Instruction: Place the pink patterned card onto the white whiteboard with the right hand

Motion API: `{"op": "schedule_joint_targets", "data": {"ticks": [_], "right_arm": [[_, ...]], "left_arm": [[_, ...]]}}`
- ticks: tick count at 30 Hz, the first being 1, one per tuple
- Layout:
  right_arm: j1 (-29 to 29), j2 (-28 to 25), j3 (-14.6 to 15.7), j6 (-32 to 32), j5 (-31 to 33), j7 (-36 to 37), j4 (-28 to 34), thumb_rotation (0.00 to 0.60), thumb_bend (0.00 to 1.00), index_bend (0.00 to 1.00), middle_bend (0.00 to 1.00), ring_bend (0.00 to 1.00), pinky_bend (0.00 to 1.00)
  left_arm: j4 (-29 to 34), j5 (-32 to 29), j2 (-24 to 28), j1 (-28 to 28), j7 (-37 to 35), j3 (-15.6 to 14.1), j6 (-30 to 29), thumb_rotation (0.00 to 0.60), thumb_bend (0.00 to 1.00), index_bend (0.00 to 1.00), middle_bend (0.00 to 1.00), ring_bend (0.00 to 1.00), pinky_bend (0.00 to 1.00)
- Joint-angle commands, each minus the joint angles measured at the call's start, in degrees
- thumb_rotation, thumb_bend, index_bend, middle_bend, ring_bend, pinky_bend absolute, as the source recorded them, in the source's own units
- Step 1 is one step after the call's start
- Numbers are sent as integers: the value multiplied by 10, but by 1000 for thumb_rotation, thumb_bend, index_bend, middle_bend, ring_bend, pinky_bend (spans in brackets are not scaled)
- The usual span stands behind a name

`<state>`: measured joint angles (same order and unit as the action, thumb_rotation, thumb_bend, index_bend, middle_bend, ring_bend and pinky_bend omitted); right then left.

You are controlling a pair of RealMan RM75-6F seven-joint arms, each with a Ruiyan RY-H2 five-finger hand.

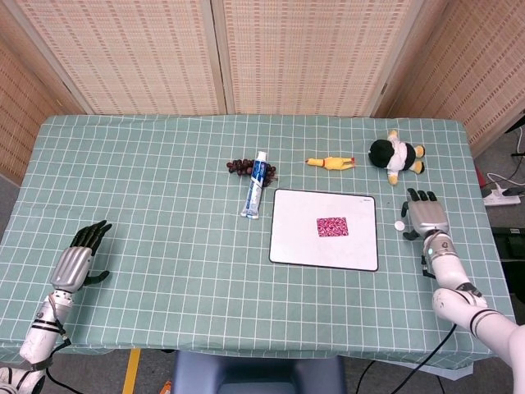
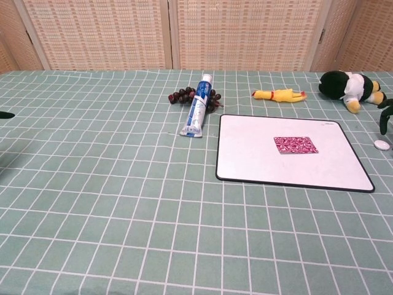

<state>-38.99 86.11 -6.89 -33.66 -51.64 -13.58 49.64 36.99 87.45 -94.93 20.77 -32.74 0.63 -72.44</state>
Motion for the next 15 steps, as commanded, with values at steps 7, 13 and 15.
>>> {"op": "schedule_joint_targets", "data": {"ticks": [7, 13, 15], "right_arm": [[-5, 12, -4, 13, 0, -1, -22, 600, 260, 431, 0, 0, 0], [-6, 18, -6, 18, -3, 1, -28, 600, 264, 437, 0, 0, 0], [-6, 20, -6, 20, -4, 2, -31, 600, 264, 438, 0, 0, 0]], "left_arm": [[-1, 0, 0, 0, 2, 0, -1, 600, 156, 0, 0, 0, 0], [-2, 0, -1, 0, 2, 0, 0, 600, 157, 0, 0, 0, 0], [-2, 0, -1, 0, 1, 0, 1, 600, 156, 0, 0, 0, 0]]}}
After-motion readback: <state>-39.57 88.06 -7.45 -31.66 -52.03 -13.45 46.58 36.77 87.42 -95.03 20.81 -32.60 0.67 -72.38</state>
